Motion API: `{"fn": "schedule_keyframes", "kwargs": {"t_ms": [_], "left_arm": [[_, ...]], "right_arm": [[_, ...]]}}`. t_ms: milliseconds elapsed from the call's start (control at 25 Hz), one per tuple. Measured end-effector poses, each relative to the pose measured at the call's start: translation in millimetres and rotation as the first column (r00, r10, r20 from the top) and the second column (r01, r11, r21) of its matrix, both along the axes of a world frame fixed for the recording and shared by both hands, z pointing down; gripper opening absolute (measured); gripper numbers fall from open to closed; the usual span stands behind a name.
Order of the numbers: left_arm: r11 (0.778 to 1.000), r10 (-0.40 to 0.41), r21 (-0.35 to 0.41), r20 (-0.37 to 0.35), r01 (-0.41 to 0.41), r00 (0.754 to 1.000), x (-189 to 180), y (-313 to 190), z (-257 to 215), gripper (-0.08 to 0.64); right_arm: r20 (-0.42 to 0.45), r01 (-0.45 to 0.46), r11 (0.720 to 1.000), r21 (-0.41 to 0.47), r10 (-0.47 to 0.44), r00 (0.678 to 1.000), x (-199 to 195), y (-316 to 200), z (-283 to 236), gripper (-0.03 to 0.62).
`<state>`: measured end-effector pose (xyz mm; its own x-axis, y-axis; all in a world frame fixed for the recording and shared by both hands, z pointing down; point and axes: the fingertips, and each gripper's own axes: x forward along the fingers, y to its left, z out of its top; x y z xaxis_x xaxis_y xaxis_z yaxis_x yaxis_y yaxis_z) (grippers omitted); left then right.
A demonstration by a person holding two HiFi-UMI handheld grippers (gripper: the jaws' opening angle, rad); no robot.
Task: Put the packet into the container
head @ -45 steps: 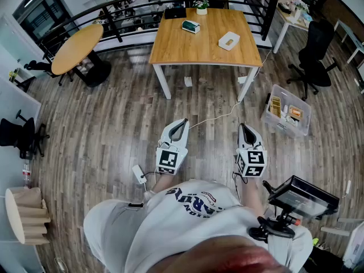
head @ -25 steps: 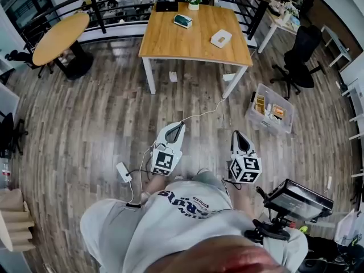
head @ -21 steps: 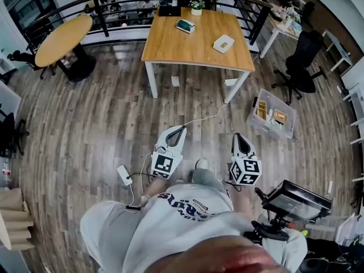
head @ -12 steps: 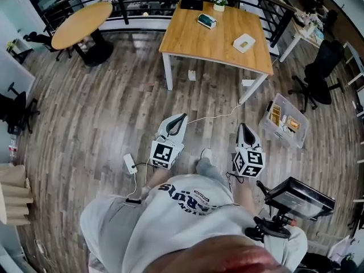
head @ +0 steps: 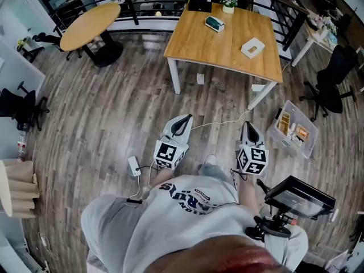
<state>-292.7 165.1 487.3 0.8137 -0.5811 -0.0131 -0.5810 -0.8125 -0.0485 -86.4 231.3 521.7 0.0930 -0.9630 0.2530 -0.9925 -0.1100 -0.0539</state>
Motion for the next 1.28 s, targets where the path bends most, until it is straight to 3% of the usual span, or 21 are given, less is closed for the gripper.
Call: {"fn": "schedule_keyframes", "kwargs": {"t_ms": [760, 960, 1280], "left_arm": [[0.996, -0.013, -0.088, 0.006, 0.013, 1.000, 135, -77, -1, 0.005], [0.993, 0.047, -0.108, 0.031, -0.043, 0.998, 164, -67, 8, 0.005], [0.994, 0.016, -0.111, 0.021, -0.014, 1.000, 178, -103, 8, 0.005]], "right_arm": [[0.095, 0.051, 0.999, -0.013, -0.050, 0.994, 128, -92, 26, 0.009], [0.143, 0.077, 0.997, 0.003, -0.077, 0.987, 137, -116, 36, 0.009], [0.165, 0.076, 0.997, -0.002, -0.074, 0.983, 146, -132, 34, 0.009]]}}
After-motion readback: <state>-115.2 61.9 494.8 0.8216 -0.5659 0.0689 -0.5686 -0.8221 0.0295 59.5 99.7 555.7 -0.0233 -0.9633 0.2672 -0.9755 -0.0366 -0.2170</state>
